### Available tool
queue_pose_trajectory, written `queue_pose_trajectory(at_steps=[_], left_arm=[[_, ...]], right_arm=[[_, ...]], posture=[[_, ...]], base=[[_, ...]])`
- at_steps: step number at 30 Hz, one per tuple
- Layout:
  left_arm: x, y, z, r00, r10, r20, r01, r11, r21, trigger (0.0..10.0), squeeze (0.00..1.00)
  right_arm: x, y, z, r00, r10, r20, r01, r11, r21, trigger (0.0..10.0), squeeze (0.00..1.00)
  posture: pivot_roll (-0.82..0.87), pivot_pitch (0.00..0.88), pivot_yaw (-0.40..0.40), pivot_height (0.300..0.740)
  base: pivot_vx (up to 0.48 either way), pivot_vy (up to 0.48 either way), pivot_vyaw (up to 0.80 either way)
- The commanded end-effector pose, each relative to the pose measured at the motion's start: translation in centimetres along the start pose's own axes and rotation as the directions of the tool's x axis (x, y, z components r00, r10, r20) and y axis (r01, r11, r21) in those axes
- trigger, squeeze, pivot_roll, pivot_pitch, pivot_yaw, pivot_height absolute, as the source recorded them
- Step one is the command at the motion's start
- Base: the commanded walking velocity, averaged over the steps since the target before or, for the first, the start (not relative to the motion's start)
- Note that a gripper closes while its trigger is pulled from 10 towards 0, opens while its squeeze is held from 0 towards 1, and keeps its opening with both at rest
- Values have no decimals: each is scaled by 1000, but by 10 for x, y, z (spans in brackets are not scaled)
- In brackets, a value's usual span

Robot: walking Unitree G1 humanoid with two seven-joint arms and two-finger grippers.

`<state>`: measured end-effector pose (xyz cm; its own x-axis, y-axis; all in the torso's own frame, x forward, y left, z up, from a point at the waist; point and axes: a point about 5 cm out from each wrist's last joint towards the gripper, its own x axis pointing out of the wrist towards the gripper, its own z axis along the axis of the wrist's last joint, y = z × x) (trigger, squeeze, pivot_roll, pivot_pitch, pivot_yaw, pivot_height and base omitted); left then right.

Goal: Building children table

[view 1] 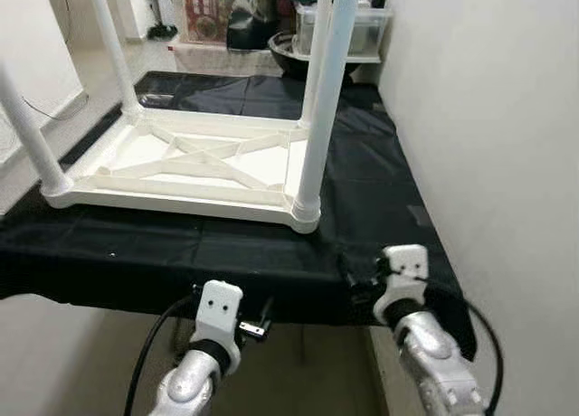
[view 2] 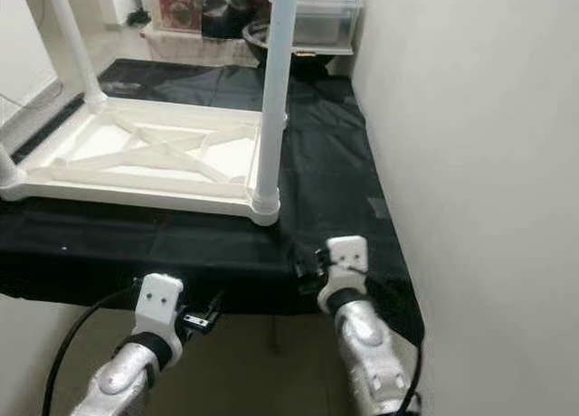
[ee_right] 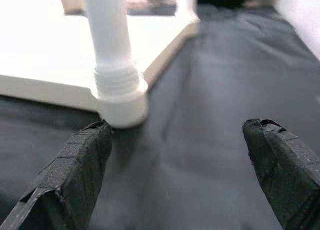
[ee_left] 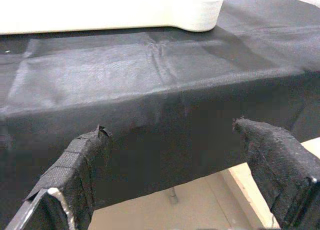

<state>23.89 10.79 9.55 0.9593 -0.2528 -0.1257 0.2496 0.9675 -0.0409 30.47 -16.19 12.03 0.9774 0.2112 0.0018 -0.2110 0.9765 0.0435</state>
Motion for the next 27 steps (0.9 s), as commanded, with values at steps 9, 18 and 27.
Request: queue_pose_trajectory(at_steps=[9,18,27], left_arm=[[-17,-13,13,996,-70,54,70,998,0,10000,0],[-31,-26,24,984,-153,86,150,988,42,10000,0],[-39,-29,28,982,-173,79,170,984,48,10000,0]], right_arm=[[33,-33,40,986,140,90,-145,988,60,10000,1000],[47,-37,65,940,321,118,-327,944,38,10000,0],[63,-40,89,908,386,165,-392,920,6,10000,0]], posture=[[108,221,-77,740],[119,278,-76,740],[129,314,-68,740]], base=[[0,0,0],[0,0,0],[0,0,0]])
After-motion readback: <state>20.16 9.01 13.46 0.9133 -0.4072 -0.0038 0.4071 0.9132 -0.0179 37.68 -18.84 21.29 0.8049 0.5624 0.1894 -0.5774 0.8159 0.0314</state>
